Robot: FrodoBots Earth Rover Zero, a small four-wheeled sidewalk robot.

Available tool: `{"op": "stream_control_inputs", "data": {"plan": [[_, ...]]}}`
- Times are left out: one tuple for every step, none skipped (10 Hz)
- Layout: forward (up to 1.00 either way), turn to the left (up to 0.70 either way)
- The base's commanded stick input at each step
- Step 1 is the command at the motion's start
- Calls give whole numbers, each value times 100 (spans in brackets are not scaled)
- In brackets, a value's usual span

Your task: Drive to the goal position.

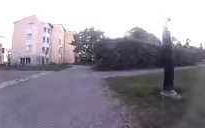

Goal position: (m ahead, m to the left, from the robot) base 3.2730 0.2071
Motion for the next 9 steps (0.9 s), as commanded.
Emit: {"op": "stream_control_inputs", "data": {"plan": [[70, 27], [70, 27], [70, 27], [70, 27], [70, 27], [70, 27], [70, 27], [70, 27], [70, 27]]}}
